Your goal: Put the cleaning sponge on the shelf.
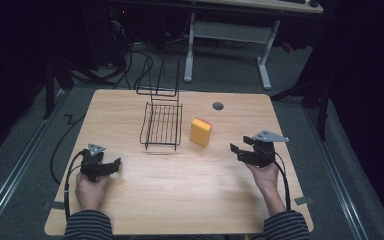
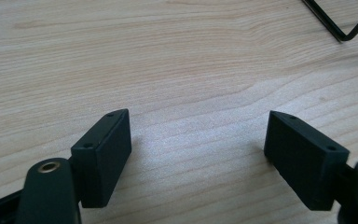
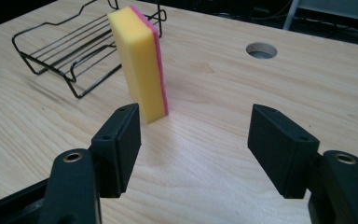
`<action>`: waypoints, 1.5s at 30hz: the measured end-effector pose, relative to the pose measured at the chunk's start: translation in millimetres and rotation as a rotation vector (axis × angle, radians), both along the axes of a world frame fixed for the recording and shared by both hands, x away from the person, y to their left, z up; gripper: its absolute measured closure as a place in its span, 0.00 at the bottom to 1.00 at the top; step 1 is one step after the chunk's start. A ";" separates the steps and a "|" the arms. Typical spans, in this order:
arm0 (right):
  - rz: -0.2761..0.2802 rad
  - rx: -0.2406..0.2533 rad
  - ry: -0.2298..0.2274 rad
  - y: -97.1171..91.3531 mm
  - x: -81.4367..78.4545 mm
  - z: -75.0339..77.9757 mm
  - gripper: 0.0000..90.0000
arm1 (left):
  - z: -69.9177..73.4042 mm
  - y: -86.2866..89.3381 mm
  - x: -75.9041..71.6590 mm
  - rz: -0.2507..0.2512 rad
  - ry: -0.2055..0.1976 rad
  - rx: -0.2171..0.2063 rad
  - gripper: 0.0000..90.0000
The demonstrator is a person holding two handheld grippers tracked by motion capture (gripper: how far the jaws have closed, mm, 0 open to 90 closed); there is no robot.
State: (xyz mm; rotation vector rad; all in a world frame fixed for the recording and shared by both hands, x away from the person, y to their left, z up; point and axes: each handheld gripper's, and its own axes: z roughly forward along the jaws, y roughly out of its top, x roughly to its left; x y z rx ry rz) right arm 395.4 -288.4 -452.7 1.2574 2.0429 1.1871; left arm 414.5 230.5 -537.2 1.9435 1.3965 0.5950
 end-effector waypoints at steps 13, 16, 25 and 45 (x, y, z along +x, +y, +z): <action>0.074 0.012 0.017 26.1 33.4 5.7 0.34 | 0.0 0.1 0.1 0.000 0.000 -0.001 0.26; 0.087 0.018 0.039 32.2 41.8 3.8 0.33 | 0.0 0.0 0.0 0.000 0.000 0.000 0.26; 0.116 0.012 0.067 49.4 59.7 -8.1 0.32 | 0.0 0.0 0.0 -0.001 0.000 0.001 0.26; 0.138 -0.015 0.148 76.6 90.8 -44.4 0.43 | 0.0 0.0 0.1 -0.001 0.000 0.001 0.26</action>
